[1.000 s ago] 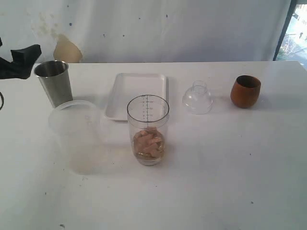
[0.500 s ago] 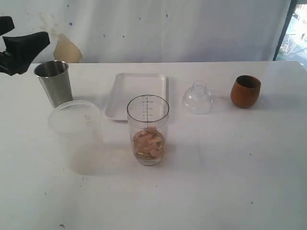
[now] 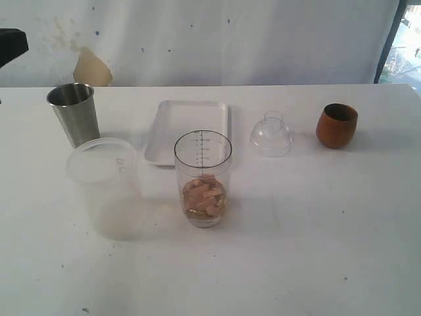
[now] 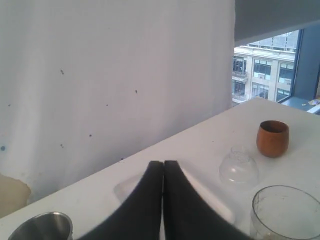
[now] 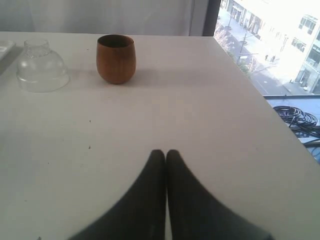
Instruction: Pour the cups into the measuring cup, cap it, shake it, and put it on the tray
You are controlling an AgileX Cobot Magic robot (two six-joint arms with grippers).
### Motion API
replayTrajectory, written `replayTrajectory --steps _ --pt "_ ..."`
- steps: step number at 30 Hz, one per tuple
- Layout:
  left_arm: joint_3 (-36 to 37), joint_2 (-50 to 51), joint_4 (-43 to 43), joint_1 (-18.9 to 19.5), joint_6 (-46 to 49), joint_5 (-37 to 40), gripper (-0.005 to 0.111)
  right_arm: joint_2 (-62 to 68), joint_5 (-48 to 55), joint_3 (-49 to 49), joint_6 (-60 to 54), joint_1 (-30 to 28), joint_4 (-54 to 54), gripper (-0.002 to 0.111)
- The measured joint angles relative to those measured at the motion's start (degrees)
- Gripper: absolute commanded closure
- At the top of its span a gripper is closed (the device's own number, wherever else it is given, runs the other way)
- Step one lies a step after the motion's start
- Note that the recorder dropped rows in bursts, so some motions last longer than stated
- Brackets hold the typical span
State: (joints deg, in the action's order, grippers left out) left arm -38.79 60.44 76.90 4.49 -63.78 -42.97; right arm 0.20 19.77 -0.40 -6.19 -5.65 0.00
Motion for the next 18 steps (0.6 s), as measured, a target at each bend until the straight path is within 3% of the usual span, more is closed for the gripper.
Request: replayTrajectory --steps 11,18 --pt "3.26 -22.91 14.46 0.00 -23.26 14.46 0.107 0.00 0.00 0.00 -0.08 0.00 0.00 0.108" --pt "11.12 -38.38 18.01 0.00 -29.45 15.25 0.107 0.00 0.00 0.00 -0.08 0.00 0.00 0.108"
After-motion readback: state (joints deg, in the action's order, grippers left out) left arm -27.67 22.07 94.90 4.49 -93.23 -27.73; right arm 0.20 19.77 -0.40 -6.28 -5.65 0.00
